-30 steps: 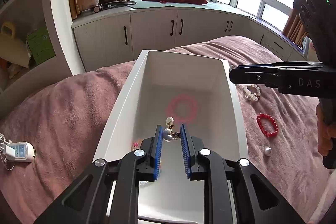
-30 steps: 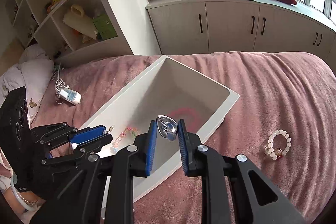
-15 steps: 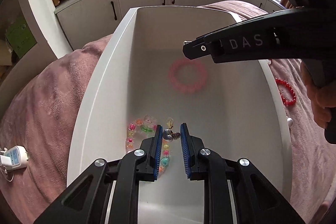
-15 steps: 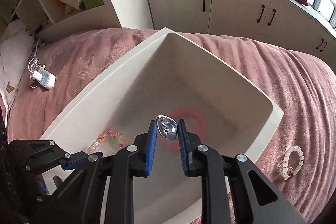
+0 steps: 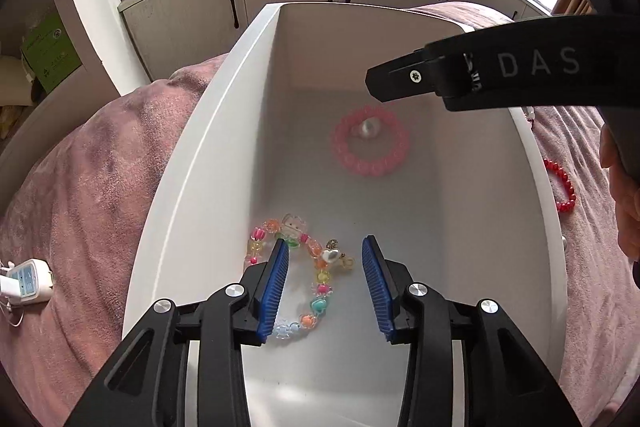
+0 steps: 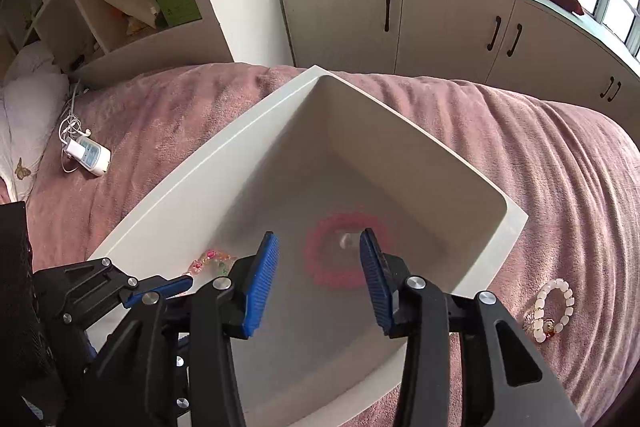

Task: Organize jewelry
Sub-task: 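Carry the earring and pendant over the white box and open both tools, then grasp the white bead bracelet with the right tool while the left tool grasps the pearl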

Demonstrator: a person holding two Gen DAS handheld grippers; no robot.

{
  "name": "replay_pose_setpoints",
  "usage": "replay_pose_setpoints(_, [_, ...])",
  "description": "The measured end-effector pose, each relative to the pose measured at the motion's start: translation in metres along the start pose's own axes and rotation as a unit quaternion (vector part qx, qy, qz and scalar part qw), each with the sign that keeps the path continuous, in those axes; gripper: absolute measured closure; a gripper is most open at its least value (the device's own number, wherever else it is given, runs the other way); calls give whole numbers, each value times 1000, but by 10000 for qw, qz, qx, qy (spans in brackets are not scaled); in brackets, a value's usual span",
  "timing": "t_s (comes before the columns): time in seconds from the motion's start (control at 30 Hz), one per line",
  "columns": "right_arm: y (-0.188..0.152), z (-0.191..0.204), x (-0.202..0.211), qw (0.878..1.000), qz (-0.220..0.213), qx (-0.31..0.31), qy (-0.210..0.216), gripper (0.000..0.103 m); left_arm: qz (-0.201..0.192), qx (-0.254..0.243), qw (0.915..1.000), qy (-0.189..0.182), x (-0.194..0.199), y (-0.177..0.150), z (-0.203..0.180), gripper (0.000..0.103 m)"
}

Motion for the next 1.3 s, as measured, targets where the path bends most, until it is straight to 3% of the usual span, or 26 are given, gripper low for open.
replay_pose_setpoints(0.2, [19,-25,41,9981,-547,-264,63,41,-447,-13,9989,173,22,21,-4,52])
replay_pose_setpoints(0.3, [24,-46,65,9961,-781,-416,11,38,-797,-5,9964,306,38,38,-9,47])
replay_pose_setpoints(0.33, [24,-55,73,9953,-843,-466,-26,38,-926,7,9950,367,44,44,-11,40])
replay_pose_setpoints(0.37, [24,-64,81,9946,-900,-520,-71,36,-1062,17,9933,447,50,50,-13,33])
replay_pose_setpoints(0.63, [9,-140,128,9877,-1156,-941,-476,25,-2057,93,9761,699,92,106,-51,12])
replay_pose_setpoints(0.73, [-2,-166,139,9856,-1176,-1053,-608,24,-2376,89,9689,683,107,122,-75,9])
replay_pose_setpoints(0.83, [-13,-192,147,9824,-1208,-1229,-716,13,-2524,20,9657,618,116,133,-100,7])
replay_pose_setpoints(1.03, [-37,-229,145,9812,-1087,-1233,-1006,13,-2613,-282,9634,525,120,125,-143,4])
replay_pose_setpoints(1.3, [-66,-254,118,9825,-810,-523,-1594,13,-2700,-548,9604,-403,113,68,-191,4])
Point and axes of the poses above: each gripper's, at about its wrist camera, not at the fingertips, and x roughly against the way its jaws point, z to its left, y to its top, the point moved 9 cm from there along -x, roughly the way its jaws point, and after that the axes turned 11 degrees about -z, right-handed, at the moved point
